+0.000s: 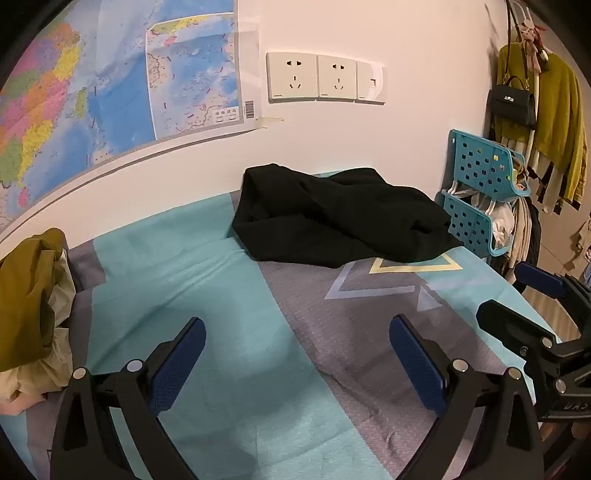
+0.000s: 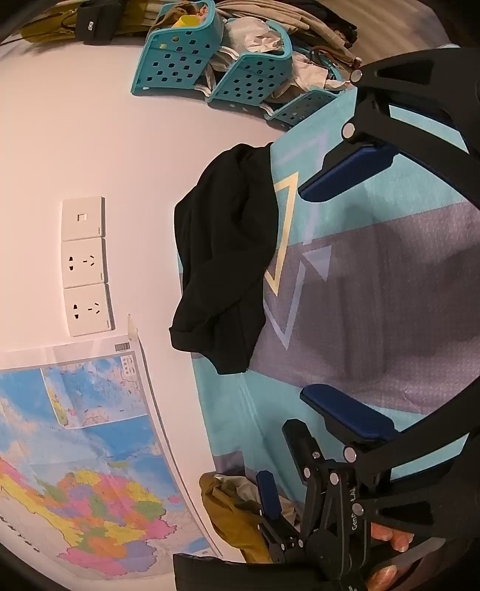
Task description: Fold large clothes
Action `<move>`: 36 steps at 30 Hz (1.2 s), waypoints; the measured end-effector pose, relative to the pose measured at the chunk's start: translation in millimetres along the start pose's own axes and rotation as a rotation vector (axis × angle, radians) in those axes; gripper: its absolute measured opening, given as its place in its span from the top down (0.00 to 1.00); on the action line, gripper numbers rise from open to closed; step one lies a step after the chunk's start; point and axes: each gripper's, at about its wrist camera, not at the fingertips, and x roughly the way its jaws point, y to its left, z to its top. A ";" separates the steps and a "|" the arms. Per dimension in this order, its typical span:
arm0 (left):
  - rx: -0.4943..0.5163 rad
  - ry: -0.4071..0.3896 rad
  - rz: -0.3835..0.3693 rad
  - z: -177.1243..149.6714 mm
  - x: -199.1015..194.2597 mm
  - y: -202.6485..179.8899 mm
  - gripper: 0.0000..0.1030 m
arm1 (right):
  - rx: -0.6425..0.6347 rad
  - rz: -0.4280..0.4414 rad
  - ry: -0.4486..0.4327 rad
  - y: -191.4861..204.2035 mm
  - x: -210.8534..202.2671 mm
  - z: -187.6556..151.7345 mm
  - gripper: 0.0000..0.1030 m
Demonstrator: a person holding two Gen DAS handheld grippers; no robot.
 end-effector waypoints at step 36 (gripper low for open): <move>-0.018 -0.011 -0.012 1.4 -0.2 -2.9 0.07 | 0.008 0.000 0.000 -2.8 -0.2 -0.6 0.05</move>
